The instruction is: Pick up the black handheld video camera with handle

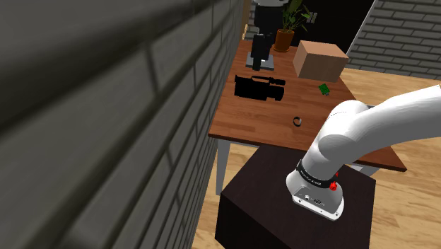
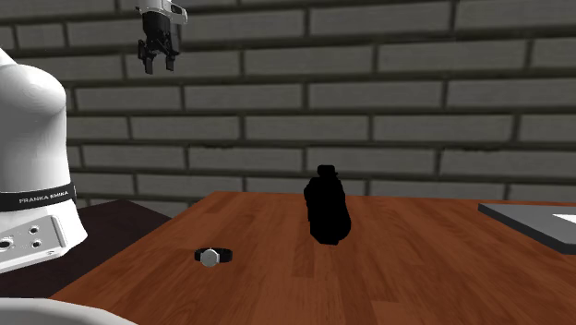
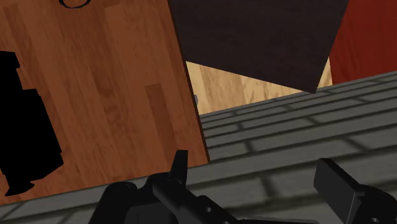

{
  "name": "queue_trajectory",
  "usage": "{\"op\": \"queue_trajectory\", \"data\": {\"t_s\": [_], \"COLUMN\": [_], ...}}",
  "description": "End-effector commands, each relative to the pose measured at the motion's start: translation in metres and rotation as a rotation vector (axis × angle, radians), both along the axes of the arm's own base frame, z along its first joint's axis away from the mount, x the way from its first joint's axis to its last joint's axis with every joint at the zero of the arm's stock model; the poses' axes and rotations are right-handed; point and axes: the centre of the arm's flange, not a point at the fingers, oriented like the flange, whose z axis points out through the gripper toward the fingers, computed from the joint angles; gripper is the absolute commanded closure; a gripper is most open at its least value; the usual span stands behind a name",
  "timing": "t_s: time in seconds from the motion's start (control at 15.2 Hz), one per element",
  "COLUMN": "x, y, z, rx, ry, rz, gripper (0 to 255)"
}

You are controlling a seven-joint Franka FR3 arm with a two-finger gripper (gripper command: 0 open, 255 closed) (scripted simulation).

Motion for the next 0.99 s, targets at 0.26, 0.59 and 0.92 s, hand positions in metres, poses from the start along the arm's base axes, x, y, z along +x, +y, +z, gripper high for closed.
{"op": "queue_trajectory", "data": {"t_s": [0.26,0.59,0.92], "x": [0.009,0.023,0.039], "y": [-0.046,-0.103,-0.160], "z": [-0.024,-0.053,-0.083], "rx": [0.002,0.004,0.006], "ry": [-0.006,-0.013,-0.020], "rz": [0.027,0.062,0.096], "gripper": [0,0,0]}}
